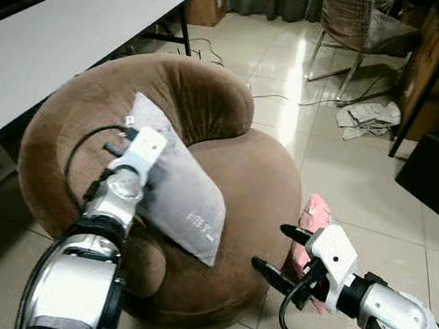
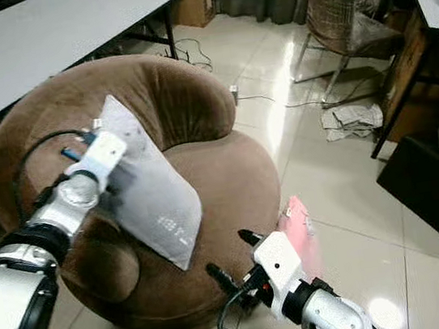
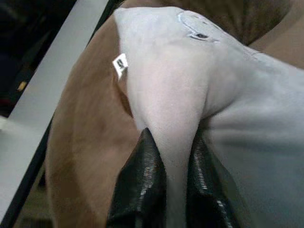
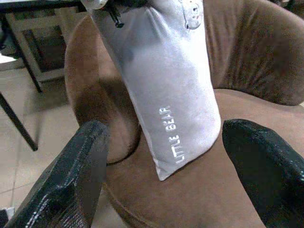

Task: Move the pillow to the sofa from floor

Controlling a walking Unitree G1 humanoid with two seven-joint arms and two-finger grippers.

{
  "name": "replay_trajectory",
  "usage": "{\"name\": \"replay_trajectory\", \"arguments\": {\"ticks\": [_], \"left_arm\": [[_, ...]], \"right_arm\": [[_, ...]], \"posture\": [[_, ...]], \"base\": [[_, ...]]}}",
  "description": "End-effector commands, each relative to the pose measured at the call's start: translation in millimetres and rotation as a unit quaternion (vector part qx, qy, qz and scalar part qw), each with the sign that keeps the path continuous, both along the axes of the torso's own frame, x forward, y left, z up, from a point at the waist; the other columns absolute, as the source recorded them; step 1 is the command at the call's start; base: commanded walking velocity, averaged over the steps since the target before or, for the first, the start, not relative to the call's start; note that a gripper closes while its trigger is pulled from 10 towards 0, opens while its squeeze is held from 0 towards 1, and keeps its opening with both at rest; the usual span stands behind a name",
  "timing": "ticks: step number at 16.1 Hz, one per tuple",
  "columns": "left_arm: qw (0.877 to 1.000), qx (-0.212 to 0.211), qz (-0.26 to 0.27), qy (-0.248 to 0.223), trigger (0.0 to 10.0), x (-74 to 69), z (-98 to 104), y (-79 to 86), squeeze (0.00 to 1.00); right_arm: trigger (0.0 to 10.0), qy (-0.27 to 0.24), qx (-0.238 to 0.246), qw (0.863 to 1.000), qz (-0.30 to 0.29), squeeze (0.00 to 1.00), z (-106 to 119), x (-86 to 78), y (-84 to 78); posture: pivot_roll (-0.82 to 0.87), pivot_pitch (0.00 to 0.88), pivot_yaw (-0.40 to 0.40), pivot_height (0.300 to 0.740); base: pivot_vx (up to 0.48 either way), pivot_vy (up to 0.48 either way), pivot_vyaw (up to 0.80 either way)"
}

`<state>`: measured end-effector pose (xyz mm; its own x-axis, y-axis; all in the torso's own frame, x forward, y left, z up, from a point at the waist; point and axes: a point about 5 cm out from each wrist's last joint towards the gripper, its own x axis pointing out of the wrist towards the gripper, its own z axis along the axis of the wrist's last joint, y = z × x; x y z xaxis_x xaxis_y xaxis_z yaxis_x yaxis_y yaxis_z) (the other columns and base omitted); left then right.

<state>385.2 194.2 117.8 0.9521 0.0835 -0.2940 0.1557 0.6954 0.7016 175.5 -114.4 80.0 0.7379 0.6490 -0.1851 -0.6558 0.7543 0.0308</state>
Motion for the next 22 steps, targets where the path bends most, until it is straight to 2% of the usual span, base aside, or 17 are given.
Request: {"name": "replay_trajectory", "arguments": {"ticks": [1,2,4,7,8,10,11,12,13,14,15,16,17,19,22], "left_arm": [[0.999,0.015,0.004,-0.042,10.0,9.9,23,0.6,1.0],[0.998,0.026,0.007,-0.059,10.0,11.6,30,5.2,1.0],[0.997,0.024,0.009,-0.073,10.0,12.7,35,7.2,1.0],[0.992,0.032,0.026,-0.122,10.0,15.1,49,13.2,1.0],[0.988,0.042,0.03,-0.148,10.0,16.8,58,16.7,1.0],[0.977,0.032,0.029,-0.208,10.0,19.4,81,22.1,1.0],[0.974,-0.079,-0.002,-0.213,10.0,20.5,86,14.9,0.0],[0.959,-0.212,-0.037,-0.186,10.0,19.2,80,5.9,0.0],[0.94,-0.285,-0.095,-0.16,10.0,11.0,66,-5.2,0.0],[0.934,-0.297,-0.139,-0.143,10.0,1.0,53,-12.5,0.0],[0.928,-0.31,-0.162,-0.13,10.0,-17.6,37,-19.0,0.0],[0.926,-0.314,-0.167,-0.124,10.0,-25.8,30,-21.8,0.0],[0.925,-0.315,-0.182,-0.106,10.0,-43.8,15,-29.2,0.0],[0.919,-0.32,-0.214,-0.079,10.0,-69.0,-4,-40.2,0.0],[0.92,-0.309,-0.235,-0.052,10.0,-85.9,-17,-51.7,0.0]], "right_arm": [[10.0,-0.006,0.004,1.0,0.01,0.0,5,2.4,-0.2],[10.0,-0.007,0.003,1.0,0.009,0.0,5,4.7,-2.0],[10.0,-0.006,0.005,1.0,0.012,0.0,5,5.3,-1.9],[10.0,-0.005,0.008,1.0,0.011,0.0,4,6.4,-0.6],[10.0,-0.013,0.004,1.0,0.0,0.0,5,8.3,-1.8],[10.0,-0.028,-0.019,0.997,-0.067,0.0,4,18.6,-10.6],[10.0,-0.045,-0.021,0.993,-0.111,0.0,6,24.2,-16.2],[10.0,-0.056,-0.014,0.989,-0.137,0.0,8,26.6,-17.3],[10.0,-0.072,-0.011,0.986,-0.151,0.0,12,27.8,-13.9],[10.0,-0.08,-0.011,0.984,-0.161,0.0,13,28.7,-11.6],[10.0,-0.085,0.001,0.977,-0.195,0.0,14,31.4,-12.5],[10.0,-0.086,0.007,0.974,-0.212,0.0,14,32.6,-13.5],[10.0,-0.085,0.019,0.968,-0.236,0.0,14,34.7,-14.9],[10.0,-0.081,0.021,0.966,-0.244,0.0,11,35.6,-15.4],[10.0,-0.053,0.026,0.962,-0.266,0.0,3,31.4,-20.0]], "posture": [[0.02,0.041,-0.006,0.74],[0.02,0.041,-0.006,0.74],[0.02,0.037,-0.01,0.74],[0.03,0.034,-0.011,0.74],[0.02,0.031,-0.01,0.74],[0.02,0.024,-0.006,0.74],[0.03,0.018,-0.005,0.74],[0.03,0.014,-0.004,0.74],[0.03,0.007,-0.003,0.74],[0.03,0.004,-0.004,0.74],[0.04,0.0,-0.007,0.74],[0.04,0.0,-0.007,0.74],[0.05,0.004,-0.009,0.74],[0.05,0.004,-0.011,0.74],[0.05,0.005,-0.012,0.74]], "base": [[0.0,0.0,0.0],[0.0,0.0,0.0],[0.0,0.0,0.0],[0.0,0.0,0.0],[0.0,0.0,0.0],[0.0,0.0,0.0],[0.0,0.0,0.0],[0.0,0.0,0.48],[0.0,0.0,0.8],[0.0,0.0,0.8],[0.0,0.0,0.8],[0.0,0.0,0.8],[0.0,0.0,0.8],[0.0,0.0,0.8],[0.0,0.0,0.27]]}}
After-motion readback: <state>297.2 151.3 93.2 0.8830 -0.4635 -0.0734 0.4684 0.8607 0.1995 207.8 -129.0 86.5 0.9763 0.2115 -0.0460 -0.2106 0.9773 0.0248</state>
